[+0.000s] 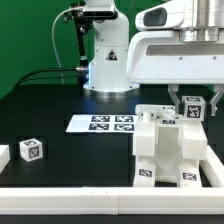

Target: Assemble chair

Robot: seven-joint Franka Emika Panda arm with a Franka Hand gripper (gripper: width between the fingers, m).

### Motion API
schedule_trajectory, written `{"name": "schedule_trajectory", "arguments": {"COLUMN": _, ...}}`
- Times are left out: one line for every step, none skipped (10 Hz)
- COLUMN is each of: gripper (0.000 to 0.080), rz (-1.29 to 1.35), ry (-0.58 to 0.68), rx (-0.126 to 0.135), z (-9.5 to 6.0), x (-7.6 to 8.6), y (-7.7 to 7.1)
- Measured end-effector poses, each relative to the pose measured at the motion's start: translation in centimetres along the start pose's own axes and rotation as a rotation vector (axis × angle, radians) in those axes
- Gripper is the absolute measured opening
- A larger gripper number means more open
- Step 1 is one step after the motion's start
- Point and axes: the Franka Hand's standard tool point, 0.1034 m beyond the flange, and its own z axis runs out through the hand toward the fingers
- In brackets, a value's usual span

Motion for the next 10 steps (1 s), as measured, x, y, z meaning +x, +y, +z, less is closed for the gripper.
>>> {"name": "schedule_trajectory", "arguments": {"gripper": 0.0281, "rz": 0.000, "ry": 0.000, "rx": 0.000, "z": 0.0, "x": 0.0, "y": 0.0}}
{"name": "schedule_trajectory", "arguments": {"gripper": 0.0281, "rz": 0.000, "ry": 0.000, "rx": 0.000, "z": 0.0, "x": 0.0, "y": 0.0}}
{"name": "schedule_trajectory", "arguments": {"gripper": 0.0470, "rz": 0.000, "ry": 0.000, "rx": 0.000, "z": 0.0, "x": 0.0, "y": 0.0}}
{"name": "schedule_trajectory", "arguments": {"gripper": 0.0586, "rz": 0.000, "ry": 0.000, "rx": 0.000, "z": 0.0, "x": 0.0, "y": 0.0}}
{"name": "schedule_trajectory", "arguments": {"gripper": 0.0586, "rz": 0.000, "ry": 0.000, "rx": 0.000, "z": 0.0, "x": 0.0, "y": 0.0}}
{"name": "schedule_trajectory", "arguments": {"gripper": 0.0641, "rz": 0.000, "ry": 0.000, "rx": 0.000, "z": 0.0, "x": 0.0, "y": 0.0}}
{"name": "schedule_trajectory", "arguments": {"gripper": 0.0641, "rz": 0.000, "ry": 0.000, "rx": 0.000, "z": 0.0, "x": 0.0, "y": 0.0}}
{"name": "schedule_trajectory", "arguments": {"gripper": 0.0648, "rz": 0.005, "ry": -0.020, "rx": 0.003, "z": -0.2, "x": -0.1, "y": 0.2}}
{"name": "schedule_trajectory", "arguments": {"gripper": 0.0649, "rz": 0.034, "ry": -0.051, "rx": 0.022, "z": -1.2, "x": -0.1, "y": 0.3}}
{"name": "schedule_trajectory", "arguments": {"gripper": 0.0649, "rz": 0.056, "ry": -0.059, "rx": 0.034, "z": -1.7, "x": -0.3, "y": 0.0}}
